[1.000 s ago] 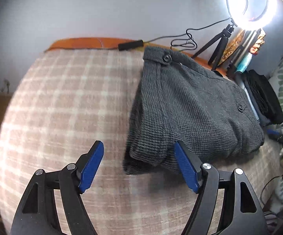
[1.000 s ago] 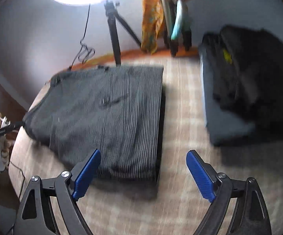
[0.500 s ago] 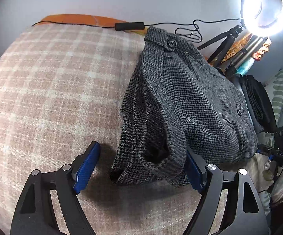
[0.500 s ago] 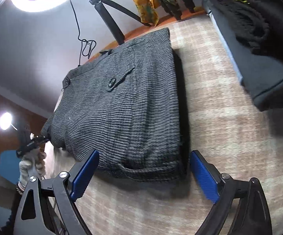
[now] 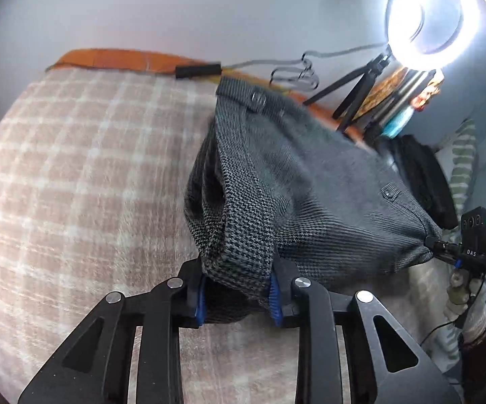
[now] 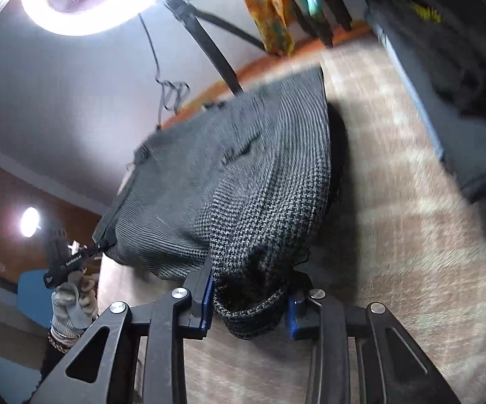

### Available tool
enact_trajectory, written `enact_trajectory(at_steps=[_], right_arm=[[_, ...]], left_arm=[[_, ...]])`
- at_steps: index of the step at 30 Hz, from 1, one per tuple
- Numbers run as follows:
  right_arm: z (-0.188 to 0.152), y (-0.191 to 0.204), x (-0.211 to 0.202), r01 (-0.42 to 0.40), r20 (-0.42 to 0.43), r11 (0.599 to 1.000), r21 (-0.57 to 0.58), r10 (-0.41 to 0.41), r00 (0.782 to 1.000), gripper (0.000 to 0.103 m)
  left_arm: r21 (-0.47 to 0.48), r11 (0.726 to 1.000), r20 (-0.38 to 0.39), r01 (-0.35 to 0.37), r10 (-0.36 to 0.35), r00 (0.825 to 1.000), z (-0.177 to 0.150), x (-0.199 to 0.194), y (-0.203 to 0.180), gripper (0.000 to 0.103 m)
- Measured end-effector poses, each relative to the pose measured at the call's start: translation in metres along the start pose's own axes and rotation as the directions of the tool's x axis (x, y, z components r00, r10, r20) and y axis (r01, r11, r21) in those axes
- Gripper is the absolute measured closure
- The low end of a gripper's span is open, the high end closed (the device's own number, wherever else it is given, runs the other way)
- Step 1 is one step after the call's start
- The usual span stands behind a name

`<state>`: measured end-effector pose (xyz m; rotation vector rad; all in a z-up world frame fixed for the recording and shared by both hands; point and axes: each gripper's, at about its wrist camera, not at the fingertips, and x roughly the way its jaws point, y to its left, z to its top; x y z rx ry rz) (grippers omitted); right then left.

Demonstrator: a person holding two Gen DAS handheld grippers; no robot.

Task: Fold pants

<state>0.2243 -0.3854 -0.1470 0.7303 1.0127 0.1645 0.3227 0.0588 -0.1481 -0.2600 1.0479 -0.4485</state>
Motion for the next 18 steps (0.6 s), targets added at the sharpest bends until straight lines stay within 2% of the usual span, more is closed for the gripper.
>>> enact_trajectory(at_steps=[8,10,12,14,15,16,18], right_arm=[[0.018,0.023,-0.022,-0.022,0.013,1.0,-0.014,0.022,1.0,0.071],[0.012,0.019,-0.012,0.012,-0.024,1.0,-0.025,-0.012,1.0,0.071],[0.002,0.017,0.006,0.11,-0.071,0.991,-0.074,-0.115,0.991,0.068],[-0.011,0.013,0.027,0.191,-0.133,0.97,-0.149,-0.211,0.968,0.057],[-0.016,0.011,0.033,0.214,-0.154,0.96,-0.179,-0.242,0.958,0.053],[-0.021,0.01,0.036,0.239,-0.157,0.946,-0.22,-0.275,0.948,0.05],[-0.024,0.009,0.028,0.233,-0.133,0.943,-0.236,-0.269,0.954,0.042]], left_arm=[[-0.059,0.997,-0.034,0.046,-0.048,0.998,0.02,-0.016,0.008,0.078],[-0.041,0.999,-0.065,-0.003,0.0,0.998,0.013,-0.008,0.009,0.077],[0.003,0.996,-0.097,-0.087,0.087,0.992,0.002,0.005,0.009,0.071],[0.052,0.975,-0.102,-0.216,0.22,0.97,-0.008,0.015,0.012,0.068],[0.056,0.968,-0.095,-0.243,0.248,0.964,-0.011,0.014,0.015,0.066],[0.047,0.969,-0.081,-0.244,0.247,0.966,-0.014,0.011,0.018,0.059],[0.028,0.966,-0.036,-0.255,0.256,0.966,-0.018,-0.003,0.022,0.055]])
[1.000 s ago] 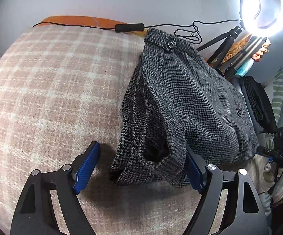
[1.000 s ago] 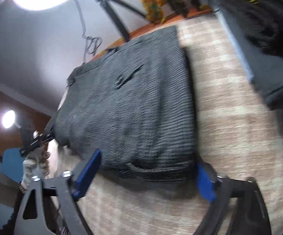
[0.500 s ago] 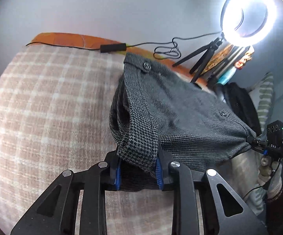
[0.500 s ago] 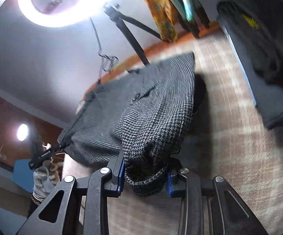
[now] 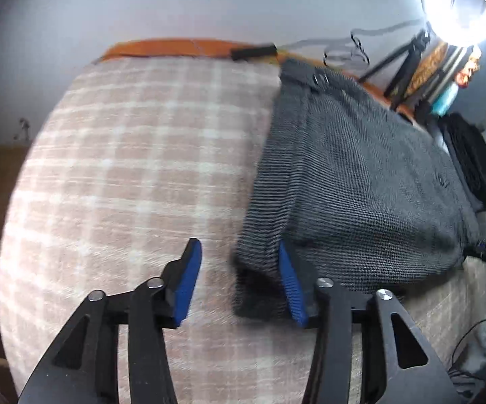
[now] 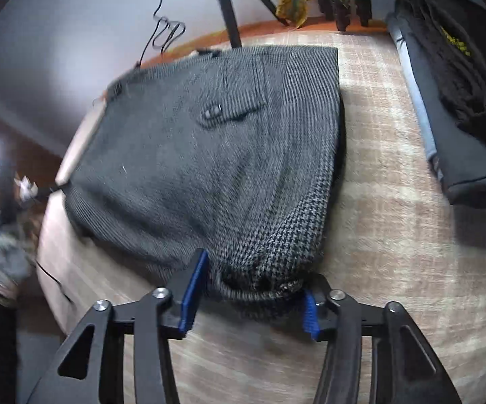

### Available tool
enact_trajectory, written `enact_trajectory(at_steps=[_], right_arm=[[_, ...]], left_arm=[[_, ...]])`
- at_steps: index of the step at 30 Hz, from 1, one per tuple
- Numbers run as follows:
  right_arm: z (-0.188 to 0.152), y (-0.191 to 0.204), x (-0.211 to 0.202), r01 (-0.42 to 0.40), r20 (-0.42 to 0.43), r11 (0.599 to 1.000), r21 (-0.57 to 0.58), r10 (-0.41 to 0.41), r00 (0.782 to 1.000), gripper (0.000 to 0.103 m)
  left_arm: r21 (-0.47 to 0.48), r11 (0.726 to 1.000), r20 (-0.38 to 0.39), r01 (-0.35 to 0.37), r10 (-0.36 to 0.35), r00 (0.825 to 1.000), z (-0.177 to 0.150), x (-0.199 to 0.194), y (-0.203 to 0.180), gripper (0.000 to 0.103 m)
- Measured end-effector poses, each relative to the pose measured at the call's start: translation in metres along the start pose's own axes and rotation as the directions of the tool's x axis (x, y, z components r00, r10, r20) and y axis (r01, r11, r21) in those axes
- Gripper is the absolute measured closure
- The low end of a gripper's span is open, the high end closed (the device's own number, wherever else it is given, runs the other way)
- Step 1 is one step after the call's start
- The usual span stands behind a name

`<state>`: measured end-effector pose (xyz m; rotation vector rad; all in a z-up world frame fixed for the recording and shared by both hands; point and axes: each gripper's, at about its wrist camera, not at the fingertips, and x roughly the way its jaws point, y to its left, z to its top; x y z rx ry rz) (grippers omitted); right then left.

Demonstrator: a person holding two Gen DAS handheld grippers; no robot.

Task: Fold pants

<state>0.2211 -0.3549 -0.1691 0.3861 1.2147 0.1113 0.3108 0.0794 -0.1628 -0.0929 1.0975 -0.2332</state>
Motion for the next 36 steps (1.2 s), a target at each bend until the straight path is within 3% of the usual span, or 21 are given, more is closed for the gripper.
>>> enact_trajectory(at_steps=[4,7,11,12,15,18,21,24,25,26,28,36], right_arm=[[0.003,-0.021,-0.021,-0.06,0.092,0.996,0.066,0.054,0.994,0.034],[0.01,-0.039,-0.019,-0.091,0.109,0.986,0.143,0.075,0.991,0.033],[0.016,-0.05,-0.003,-0.125,0.103,0.97,0.21,0.105,0.989,0.034],[0.017,-0.05,0.001,-0.13,0.101,0.967,0.218,0.11,0.989,0.037],[0.021,-0.046,0.014,-0.153,0.082,0.964,0.219,0.138,0.987,0.073],[0.017,-0.033,0.006,-0.105,0.091,0.979,0.176,0.09,0.992,0.09],[0.024,-0.029,-0.001,-0.051,0.105,0.986,0.159,0.034,0.994,0.094],[0.029,-0.028,0.0,-0.044,0.088,0.989,0.14,0.031,0.996,0.094],[0.03,-0.027,-0.001,-0.044,0.084,0.991,0.127,0.033,0.996,0.088],[0.029,-0.027,-0.004,-0.039,0.083,0.991,0.125,0.028,0.996,0.085],[0.026,-0.027,-0.012,-0.042,0.096,0.991,0.127,0.03,0.995,0.066],[0.014,-0.027,-0.061,-0.012,0.146,0.994,0.109,-0.004,0.989,0.049]], left_arm=[[0.062,0.998,0.093,-0.021,0.015,0.996,-0.004,-0.028,-0.017,0.057],[0.131,0.991,0.125,-0.013,-0.004,0.992,-0.002,-0.036,-0.048,0.057],[0.242,0.969,0.145,0.049,-0.086,0.986,0.003,-0.03,-0.096,0.057],[0.268,0.962,0.143,0.049,-0.09,0.986,0.003,-0.025,-0.106,0.057],[0.334,0.941,0.111,0.063,-0.105,0.988,0.004,-0.001,-0.135,0.057],[0.399,0.917,0.095,0.006,-0.048,0.994,-0.002,0.024,-0.158,0.057],[0.422,0.906,0.054,-0.027,0.005,0.999,-0.007,0.051,-0.166,0.057],[0.459,0.887,0.082,-0.041,0.004,0.997,-0.012,0.059,-0.167,0.057],[0.463,0.886,0.076,-0.034,-0.001,0.997,-0.011,0.057,-0.166,0.057],[0.447,0.894,0.06,-0.019,-0.008,0.998,-0.007,0.054,-0.163,0.056],[0.407,0.913,0.048,-0.005,-0.016,0.999,0.002,0.046,-0.156,0.056],[0.283,0.959,0.095,-0.002,-0.025,0.995,0.002,-0.033,-0.1,0.055]])
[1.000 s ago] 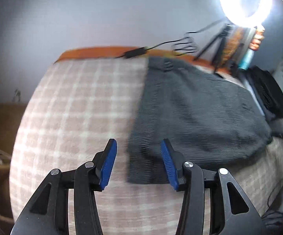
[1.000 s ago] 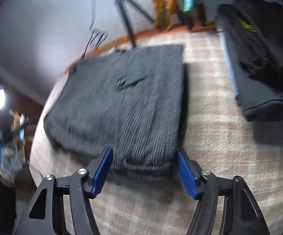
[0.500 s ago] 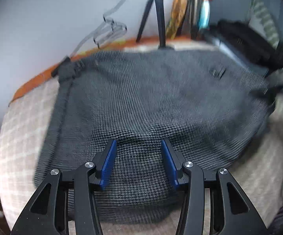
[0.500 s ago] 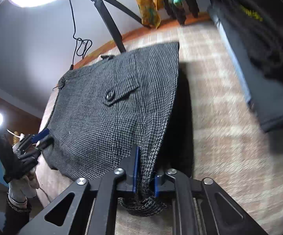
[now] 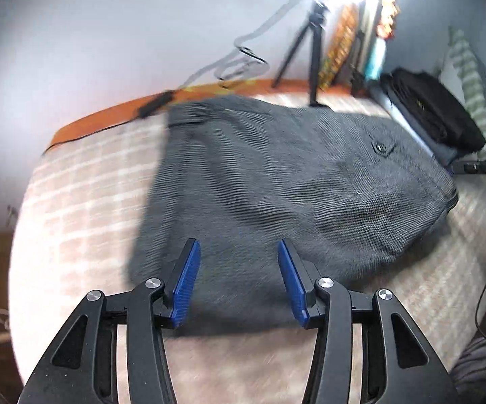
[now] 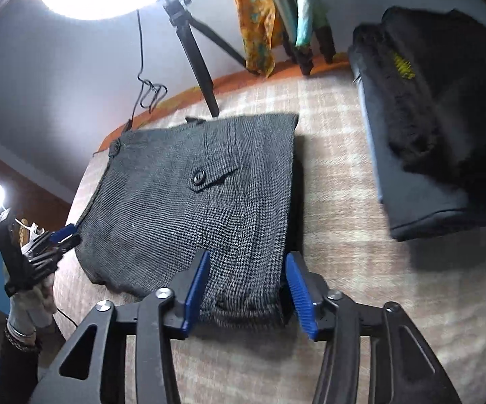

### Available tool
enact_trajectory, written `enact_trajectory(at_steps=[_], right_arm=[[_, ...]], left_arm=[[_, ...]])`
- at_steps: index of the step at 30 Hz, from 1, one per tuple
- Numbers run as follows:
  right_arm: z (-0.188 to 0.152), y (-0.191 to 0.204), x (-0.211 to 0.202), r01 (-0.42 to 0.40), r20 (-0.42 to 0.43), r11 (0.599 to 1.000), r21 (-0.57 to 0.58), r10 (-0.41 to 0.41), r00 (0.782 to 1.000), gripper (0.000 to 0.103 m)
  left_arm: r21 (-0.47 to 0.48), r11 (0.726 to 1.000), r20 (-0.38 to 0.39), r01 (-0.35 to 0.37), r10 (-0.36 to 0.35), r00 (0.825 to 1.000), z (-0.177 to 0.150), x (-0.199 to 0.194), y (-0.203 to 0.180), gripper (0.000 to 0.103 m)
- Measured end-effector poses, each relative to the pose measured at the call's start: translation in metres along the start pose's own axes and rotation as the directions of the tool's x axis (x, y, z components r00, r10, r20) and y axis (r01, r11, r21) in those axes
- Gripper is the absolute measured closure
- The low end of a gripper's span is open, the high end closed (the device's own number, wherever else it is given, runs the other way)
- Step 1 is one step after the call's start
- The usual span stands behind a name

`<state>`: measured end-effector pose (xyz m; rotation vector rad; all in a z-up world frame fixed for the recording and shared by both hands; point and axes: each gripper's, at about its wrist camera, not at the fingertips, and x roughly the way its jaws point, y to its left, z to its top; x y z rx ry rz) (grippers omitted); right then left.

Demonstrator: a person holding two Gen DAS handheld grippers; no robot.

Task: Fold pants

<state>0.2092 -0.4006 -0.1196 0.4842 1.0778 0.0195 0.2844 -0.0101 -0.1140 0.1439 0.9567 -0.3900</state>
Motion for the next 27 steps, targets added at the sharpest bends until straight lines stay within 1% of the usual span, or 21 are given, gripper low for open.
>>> enact_trajectory(at_steps=[2,4,6,7,8,9,10,12,14,15,17,19,21,22,24,27], right_arm=[[-0.001,0.003,-0.017,0.013,0.017,1.0,-0.019,-0.013,1.0,0.048],[-0.003,0.006,-0.032,0.027,0.024,0.999,-0.038,-0.026,0.999,0.043],[-0.005,0.013,-0.046,0.051,0.028,0.996,-0.069,-0.049,0.998,0.042],[-0.008,0.018,-0.053,0.067,0.028,0.993,-0.095,-0.065,0.998,0.041],[-0.011,0.022,-0.06,0.085,0.029,0.989,-0.122,-0.082,0.996,0.04],[-0.014,0.026,-0.065,0.101,0.032,0.984,-0.144,-0.097,0.995,0.038],[-0.019,0.032,-0.07,0.109,0.035,0.979,-0.171,-0.105,0.994,0.033],[-0.028,0.036,-0.073,0.099,0.032,0.976,-0.192,-0.095,0.995,0.027],[-0.038,0.039,-0.069,0.088,0.02,0.976,-0.2,-0.085,0.996,0.027],[-0.045,0.039,-0.064,0.077,0.014,0.977,-0.199,-0.076,0.997,0.027],[-0.056,0.04,-0.056,0.1,0.026,0.975,-0.198,-0.096,0.995,0.027],[-0.068,0.044,-0.044,0.126,0.03,0.965,-0.228,-0.123,0.992,0.028],[-0.076,0.053,-0.037,0.138,0.048,0.957,-0.255,-0.131,0.99,0.032],[-0.08,0.063,-0.035,0.134,0.061,0.948,-0.287,-0.122,0.991,0.033],[-0.083,0.084,-0.032,0.122,0.077,0.928,-0.351,-0.102,0.992,0.034],[-0.082,0.124,-0.022,0.1,0.096,0.886,-0.453,-0.063,0.993,0.036]], left_arm=[[-0.029,1.0,-0.001,-0.007,0.007,1.0,-0.003,-0.019,0.013,0.055],[-0.048,0.999,-0.006,-0.012,0.012,1.0,-0.008,-0.037,0.028,0.055],[-0.054,0.998,-0.01,-0.037,0.037,0.999,-0.014,-0.059,0.041,0.05],[-0.051,0.998,-0.014,-0.045,0.044,0.999,-0.019,-0.069,0.047,0.045],[-0.052,0.997,-0.014,-0.054,0.053,0.998,-0.02,-0.075,0.052,0.044],[-0.055,0.996,-0.011,-0.066,0.065,0.998,-0.023,-0.082,0.055,0.044],[-0.06,0.996,-0.012,-0.073,0.072,0.997,-0.026,-0.088,0.059,0.043],[-0.059,0.996,-0.02,-0.072,0.071,0.997,-0.033,-0.093,0.061,0.043],[-0.064,0.996,-0.01,-0.066,0.065,0.998,-0.039,-0.09,0.06,0.043],[-0.082,0.995,-0.005,-0.049,0.048,0.999,-0.042,-0.086,0.06,0.043],[-0.124,0.992,-0.003,-0.013,0.013,1.0,-0.044,-0.075,0.061,0.043],[-0.162,0.987,-0.007,0.017,-0.018,1.0,-0.044,-0.058,0.061,0.043],[-0.184,0.983,-0.01,0.019,-0.021,1.0,-0.042,-0.041,0.061,0.043],[-0.191,0.981,-0.014,0.016,-0.019,1.0,-0.04,-0.032,0.062,0.043],[-0.238,0.97,-0.011,0.043,-0.048,0.999,-0.037,-0.017,0.069,0.043],[-0.337,0.936,0.005,0.103,-0.108,0.994,-0.038,0.005,0.084,0.043]])
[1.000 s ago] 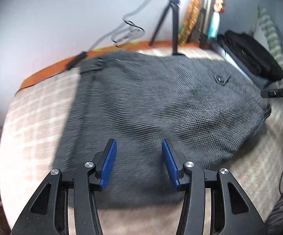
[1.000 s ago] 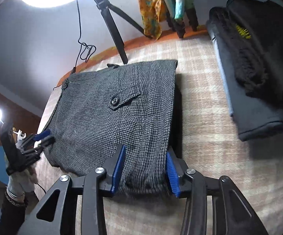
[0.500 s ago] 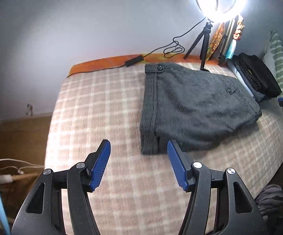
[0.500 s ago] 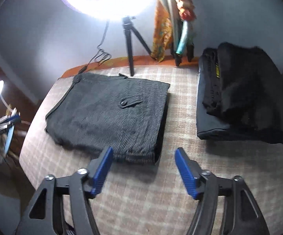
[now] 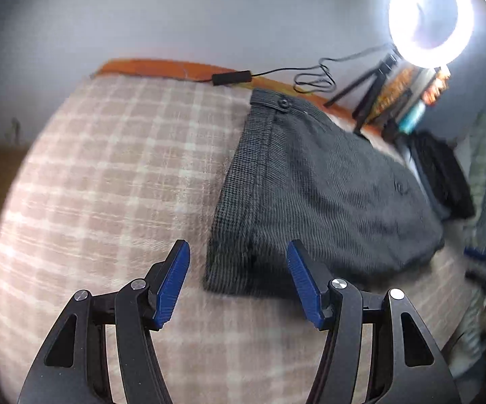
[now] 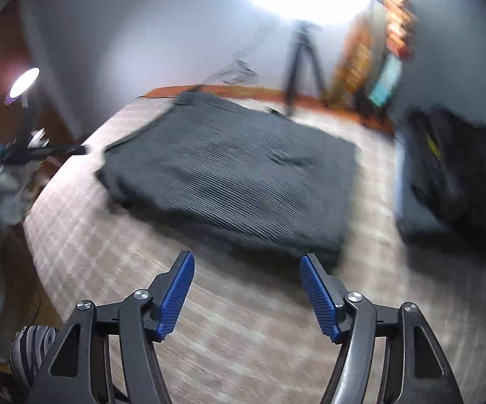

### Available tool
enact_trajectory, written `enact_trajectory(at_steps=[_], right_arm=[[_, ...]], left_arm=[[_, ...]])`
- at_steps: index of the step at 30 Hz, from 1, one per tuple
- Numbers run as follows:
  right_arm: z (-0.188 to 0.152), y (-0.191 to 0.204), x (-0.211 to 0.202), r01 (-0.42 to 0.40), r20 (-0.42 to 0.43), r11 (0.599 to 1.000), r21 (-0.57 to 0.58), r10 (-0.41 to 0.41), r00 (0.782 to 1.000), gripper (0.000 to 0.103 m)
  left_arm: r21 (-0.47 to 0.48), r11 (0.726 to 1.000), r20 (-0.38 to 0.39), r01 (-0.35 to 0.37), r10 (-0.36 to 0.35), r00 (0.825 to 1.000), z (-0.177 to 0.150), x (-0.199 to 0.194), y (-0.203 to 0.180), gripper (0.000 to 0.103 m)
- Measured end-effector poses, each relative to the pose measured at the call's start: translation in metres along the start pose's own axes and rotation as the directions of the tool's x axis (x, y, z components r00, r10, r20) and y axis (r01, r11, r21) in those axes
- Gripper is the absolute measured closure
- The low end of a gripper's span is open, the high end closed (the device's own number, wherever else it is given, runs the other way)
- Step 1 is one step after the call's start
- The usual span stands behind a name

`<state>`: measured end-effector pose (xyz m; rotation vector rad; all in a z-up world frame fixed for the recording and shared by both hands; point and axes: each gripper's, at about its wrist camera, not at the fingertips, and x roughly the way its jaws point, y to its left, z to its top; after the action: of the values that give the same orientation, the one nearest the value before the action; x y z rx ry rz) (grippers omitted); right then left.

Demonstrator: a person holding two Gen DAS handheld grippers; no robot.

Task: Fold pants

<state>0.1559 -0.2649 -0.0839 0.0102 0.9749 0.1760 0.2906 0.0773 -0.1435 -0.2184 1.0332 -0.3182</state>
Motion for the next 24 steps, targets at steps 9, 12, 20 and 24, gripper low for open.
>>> enact_trajectory(at_steps=[9,12,20,24], right_arm=[[0.043,0.106,0.071,-0.15,-0.065,0.967,-0.206,0.139,0.988,0.045],[0.048,0.128,0.092,-0.172,-0.088,0.955,-0.24,0.155,0.984,0.046],[0.049,0.165,0.143,-0.106,-0.131,0.94,-0.323,0.067,0.989,0.054],[0.053,0.164,0.157,-0.057,-0.147,0.944,-0.324,0.009,0.989,0.067]], left_arm=[[-0.065,0.998,-0.017,0.02,-0.021,1.0,0.001,0.031,0.017,0.043],[-0.123,0.99,0.002,0.067,-0.067,0.998,0.003,0.031,0.026,0.045],[-0.082,0.993,-0.004,0.089,-0.09,0.996,0.005,0.035,0.021,0.07],[0.001,0.999,-0.009,0.053,-0.053,0.999,0.007,0.036,0.008,0.079]])
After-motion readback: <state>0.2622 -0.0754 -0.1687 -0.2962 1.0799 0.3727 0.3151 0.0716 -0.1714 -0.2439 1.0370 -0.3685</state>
